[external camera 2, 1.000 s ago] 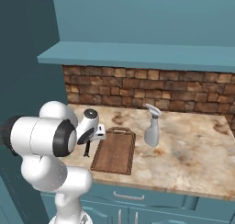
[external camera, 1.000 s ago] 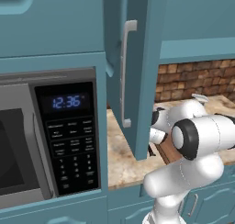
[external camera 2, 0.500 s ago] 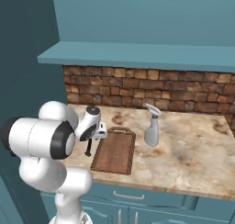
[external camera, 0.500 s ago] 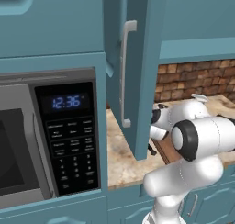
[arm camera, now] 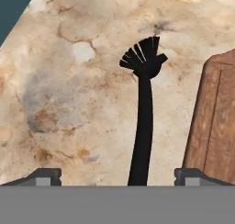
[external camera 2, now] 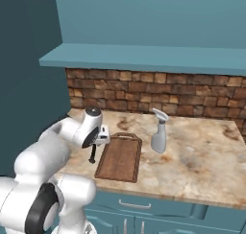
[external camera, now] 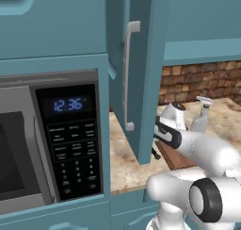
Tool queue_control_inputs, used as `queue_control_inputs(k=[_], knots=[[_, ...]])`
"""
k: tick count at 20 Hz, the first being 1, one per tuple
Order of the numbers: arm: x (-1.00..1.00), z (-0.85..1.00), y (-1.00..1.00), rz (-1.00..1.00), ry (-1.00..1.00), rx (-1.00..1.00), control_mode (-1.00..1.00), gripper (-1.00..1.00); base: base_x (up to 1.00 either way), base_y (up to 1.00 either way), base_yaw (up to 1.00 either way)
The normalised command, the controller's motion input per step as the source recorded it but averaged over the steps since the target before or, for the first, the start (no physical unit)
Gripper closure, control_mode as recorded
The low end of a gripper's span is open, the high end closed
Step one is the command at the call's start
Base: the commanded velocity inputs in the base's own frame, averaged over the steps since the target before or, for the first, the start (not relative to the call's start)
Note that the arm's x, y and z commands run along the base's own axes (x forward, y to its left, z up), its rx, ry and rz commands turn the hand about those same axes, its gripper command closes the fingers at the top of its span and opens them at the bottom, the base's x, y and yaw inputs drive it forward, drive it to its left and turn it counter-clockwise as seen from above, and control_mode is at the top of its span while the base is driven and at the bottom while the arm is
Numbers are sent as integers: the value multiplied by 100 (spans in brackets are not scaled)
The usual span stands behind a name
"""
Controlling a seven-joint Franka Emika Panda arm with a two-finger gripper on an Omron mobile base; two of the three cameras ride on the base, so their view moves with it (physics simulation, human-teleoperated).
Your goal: Grab the spray bottle from the cabinet, then place it next to the cutting board for sanitizing. Then grab the dish brush from the countertop next to the sink and place it next to the cutting board.
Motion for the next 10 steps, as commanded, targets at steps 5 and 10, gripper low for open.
queue_control_inputs(k=[5, 10], knots=[[-62, 97, -23, -3, 3, 0, -100, -100, 0, 0, 0], [-73, 85, -32, -1, -1, 0, -100, -100, 0, 0, 0]])
